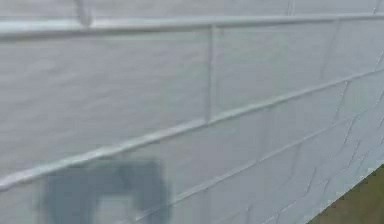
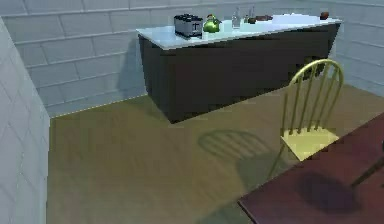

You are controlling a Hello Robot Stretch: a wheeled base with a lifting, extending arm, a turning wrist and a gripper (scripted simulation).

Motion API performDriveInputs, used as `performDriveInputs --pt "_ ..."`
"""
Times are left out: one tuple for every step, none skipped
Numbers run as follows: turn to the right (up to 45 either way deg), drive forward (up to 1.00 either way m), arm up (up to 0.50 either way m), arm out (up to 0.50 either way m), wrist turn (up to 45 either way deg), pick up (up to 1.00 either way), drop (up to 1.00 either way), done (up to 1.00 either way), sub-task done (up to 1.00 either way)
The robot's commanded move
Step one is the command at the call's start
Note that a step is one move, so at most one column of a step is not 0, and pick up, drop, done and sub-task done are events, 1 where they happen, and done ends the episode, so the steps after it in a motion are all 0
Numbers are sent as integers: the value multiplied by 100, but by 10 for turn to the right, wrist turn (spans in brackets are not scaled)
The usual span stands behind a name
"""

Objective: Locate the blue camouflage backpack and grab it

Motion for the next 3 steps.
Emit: performDriveInputs --pt "-450 0 0 0 0 0 0 0 0" --pt "-450 0 0 0 0 0 0 0 0" --pt "-300 0 0 0 0 0 0 0 0"
